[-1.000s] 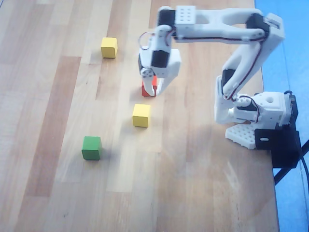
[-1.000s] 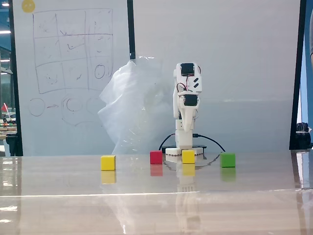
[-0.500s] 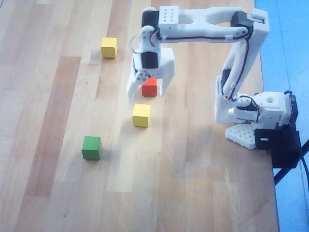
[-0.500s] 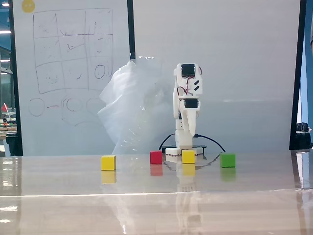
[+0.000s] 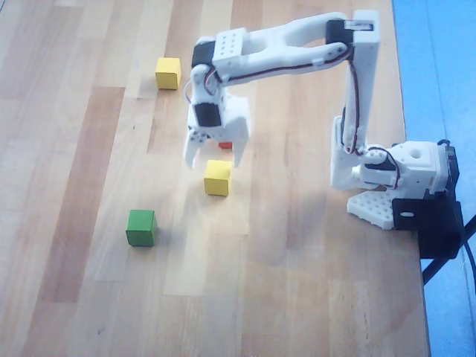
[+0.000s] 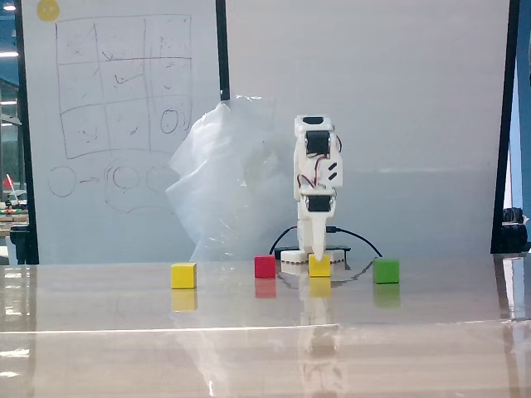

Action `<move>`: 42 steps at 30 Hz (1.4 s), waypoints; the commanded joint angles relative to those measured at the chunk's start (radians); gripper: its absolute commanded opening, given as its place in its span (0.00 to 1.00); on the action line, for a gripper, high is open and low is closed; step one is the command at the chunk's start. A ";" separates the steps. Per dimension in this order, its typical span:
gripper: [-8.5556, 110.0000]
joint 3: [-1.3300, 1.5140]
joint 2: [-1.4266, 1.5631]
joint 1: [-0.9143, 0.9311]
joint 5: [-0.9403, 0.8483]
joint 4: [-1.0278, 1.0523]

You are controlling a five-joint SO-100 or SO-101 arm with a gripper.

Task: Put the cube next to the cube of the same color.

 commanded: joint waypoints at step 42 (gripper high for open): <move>0.07 -1.040 -0.164 0.337 -0.494 0.308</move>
